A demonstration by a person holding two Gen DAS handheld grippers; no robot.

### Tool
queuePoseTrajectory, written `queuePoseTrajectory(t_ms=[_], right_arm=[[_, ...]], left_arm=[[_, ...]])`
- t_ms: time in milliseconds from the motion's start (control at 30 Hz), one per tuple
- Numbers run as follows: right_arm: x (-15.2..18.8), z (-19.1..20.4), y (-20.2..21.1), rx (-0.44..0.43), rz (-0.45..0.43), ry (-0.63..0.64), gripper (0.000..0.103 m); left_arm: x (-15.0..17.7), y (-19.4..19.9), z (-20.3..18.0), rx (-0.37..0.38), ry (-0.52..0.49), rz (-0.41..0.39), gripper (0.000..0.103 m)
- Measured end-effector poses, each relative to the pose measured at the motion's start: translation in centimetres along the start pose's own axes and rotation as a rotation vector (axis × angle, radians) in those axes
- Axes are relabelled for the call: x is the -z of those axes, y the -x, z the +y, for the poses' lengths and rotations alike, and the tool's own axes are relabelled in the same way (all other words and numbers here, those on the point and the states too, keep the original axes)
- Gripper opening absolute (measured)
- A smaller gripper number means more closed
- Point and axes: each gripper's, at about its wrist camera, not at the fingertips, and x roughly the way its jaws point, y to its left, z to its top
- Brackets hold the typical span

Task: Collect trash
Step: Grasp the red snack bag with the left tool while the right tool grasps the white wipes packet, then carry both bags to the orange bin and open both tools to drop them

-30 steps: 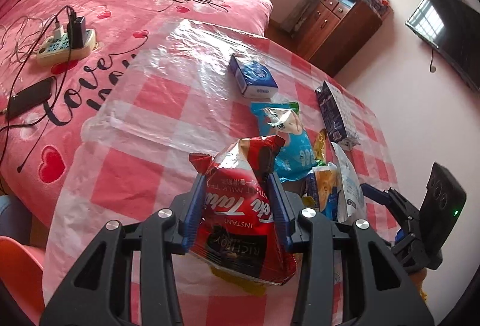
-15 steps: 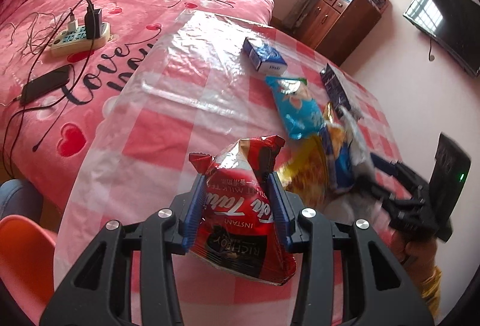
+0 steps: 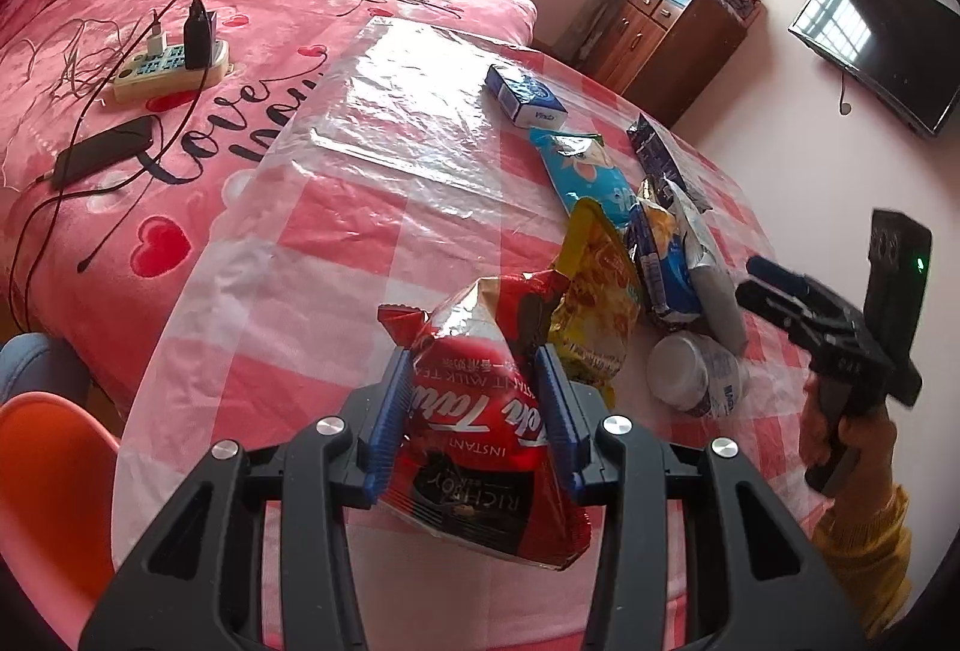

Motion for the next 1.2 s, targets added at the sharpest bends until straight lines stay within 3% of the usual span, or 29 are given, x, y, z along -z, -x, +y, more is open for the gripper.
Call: queuePoseTrajectory(t_ms=[200, 433, 567, 767, 833, 933, 1000, 1200], right_arm=[[-0.5, -0.4, -2.5, -0.110, 0.091, 0.059, 0.098], [-0.5, 0.3, -3.6, -0.072, 0.077, 0.197, 0.099], [-1.1, -0.2, -4.8, -0.124, 0.092, 0.175, 0.099], [-1.1, -0.7, -5.3, -0.166, 0.129, 0.098, 0.099], [-0.8, -0.6, -5.0, -0.155, 0.132, 0.082, 0.099], [-0.1, -0.1, -4.2, -0.103, 0.117, 0.089, 0.097], [0.3, 0.3, -3.5, -0.077, 0.114, 0.074, 0.090], [1.4, 1.6, -2.2, 0.079, 0.117, 0.095, 0.081]], left_arm=[[0.0, 1.0, 0.6, 0.028, 0.006, -0.032, 0.041], [0.4, 1.2, 0.2, 0.035, -0.050, 0.020, 0.042], [1.3, 1.0, -0.5, -0.010, -0.105, 0.040, 0.061], [1.7, -0.5, -1.5, -0.058, -0.157, 0.051, 0.064], [1.5, -1.1, -1.7, -0.072, -0.163, 0.049, 0.064], [1.3, -2.1, -2.3, -0.148, -0.192, 0.042, 0.052], [1.2, -2.5, -2.6, -0.175, -0.203, 0.038, 0.050], [1.3, -2.5, -2.6, -0.176, -0.169, 0.016, 0.046]])
